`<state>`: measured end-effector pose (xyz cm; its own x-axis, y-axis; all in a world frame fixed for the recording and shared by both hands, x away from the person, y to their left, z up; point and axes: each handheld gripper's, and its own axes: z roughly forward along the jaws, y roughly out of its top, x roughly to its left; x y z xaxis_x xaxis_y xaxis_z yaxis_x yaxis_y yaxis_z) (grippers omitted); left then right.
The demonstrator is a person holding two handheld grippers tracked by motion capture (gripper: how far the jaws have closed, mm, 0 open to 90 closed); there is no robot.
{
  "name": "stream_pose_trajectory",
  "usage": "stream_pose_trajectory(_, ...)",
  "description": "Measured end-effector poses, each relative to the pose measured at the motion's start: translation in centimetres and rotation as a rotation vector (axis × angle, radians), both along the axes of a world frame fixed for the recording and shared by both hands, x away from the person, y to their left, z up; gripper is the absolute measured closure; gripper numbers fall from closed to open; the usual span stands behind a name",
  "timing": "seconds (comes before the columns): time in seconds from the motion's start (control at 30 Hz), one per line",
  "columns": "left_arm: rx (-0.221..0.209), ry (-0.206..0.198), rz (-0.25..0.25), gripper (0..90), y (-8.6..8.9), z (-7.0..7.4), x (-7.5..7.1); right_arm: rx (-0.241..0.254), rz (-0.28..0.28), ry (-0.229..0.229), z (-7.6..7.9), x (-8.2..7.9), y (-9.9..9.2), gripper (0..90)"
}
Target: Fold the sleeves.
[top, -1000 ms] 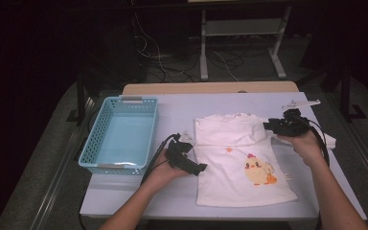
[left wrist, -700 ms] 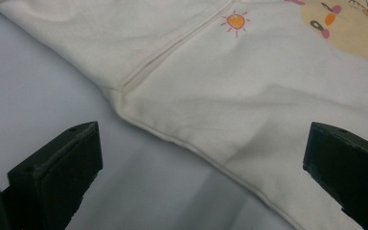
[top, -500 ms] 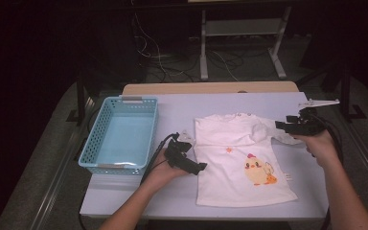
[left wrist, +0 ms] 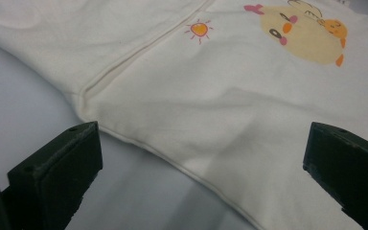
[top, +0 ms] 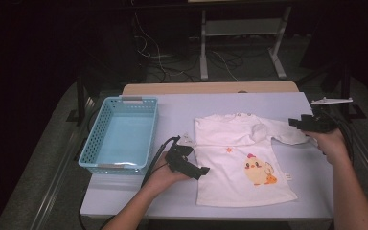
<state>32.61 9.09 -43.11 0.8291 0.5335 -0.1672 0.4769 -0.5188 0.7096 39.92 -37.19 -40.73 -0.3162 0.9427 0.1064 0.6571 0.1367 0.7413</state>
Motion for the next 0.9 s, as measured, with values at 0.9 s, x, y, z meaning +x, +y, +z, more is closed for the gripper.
stream_pose_trajectory(0.9,0.036,0.012,-0.007,0.0,0.0,-0.2,0.4,-0.051,-0.103,0.145,-3.6,-0.5,-1.7,44.3)
